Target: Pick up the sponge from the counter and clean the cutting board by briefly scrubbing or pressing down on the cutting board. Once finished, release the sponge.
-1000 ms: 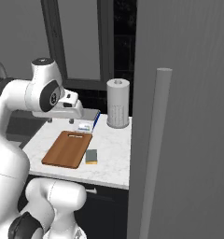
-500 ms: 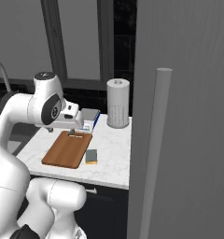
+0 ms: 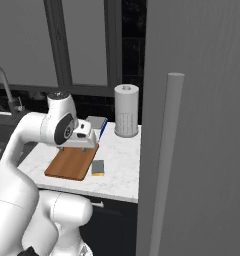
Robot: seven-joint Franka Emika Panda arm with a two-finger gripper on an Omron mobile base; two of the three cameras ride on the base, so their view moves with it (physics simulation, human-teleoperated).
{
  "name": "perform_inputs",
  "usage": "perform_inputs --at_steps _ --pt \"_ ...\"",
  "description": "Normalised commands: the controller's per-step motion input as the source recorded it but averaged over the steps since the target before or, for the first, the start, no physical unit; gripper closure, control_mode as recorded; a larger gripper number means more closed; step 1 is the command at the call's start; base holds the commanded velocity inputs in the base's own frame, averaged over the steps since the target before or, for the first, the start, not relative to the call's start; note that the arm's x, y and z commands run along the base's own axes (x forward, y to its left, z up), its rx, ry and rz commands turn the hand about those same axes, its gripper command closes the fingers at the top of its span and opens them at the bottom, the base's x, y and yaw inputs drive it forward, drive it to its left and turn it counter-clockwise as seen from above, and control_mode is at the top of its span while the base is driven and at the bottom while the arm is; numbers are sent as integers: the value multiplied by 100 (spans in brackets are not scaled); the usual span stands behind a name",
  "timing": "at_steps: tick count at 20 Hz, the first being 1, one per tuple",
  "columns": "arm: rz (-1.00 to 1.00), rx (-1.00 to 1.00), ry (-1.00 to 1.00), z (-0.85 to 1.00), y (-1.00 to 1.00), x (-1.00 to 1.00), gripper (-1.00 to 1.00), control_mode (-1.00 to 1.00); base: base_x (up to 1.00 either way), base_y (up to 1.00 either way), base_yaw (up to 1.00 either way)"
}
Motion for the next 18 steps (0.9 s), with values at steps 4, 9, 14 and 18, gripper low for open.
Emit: perform_inputs --at_steps 4,9,14,18 --pt "4 -2 -1 -46 0 20 -100 -100 0 0 0" --pt "6 0 0 -44 -23 23 -100 -100 0 0 0" --pt "6 -1 0 -36 -10 39 -100 -100 0 0 0" --pt "3 -2 4 -35 0 51 -100 -100 0 0 0"
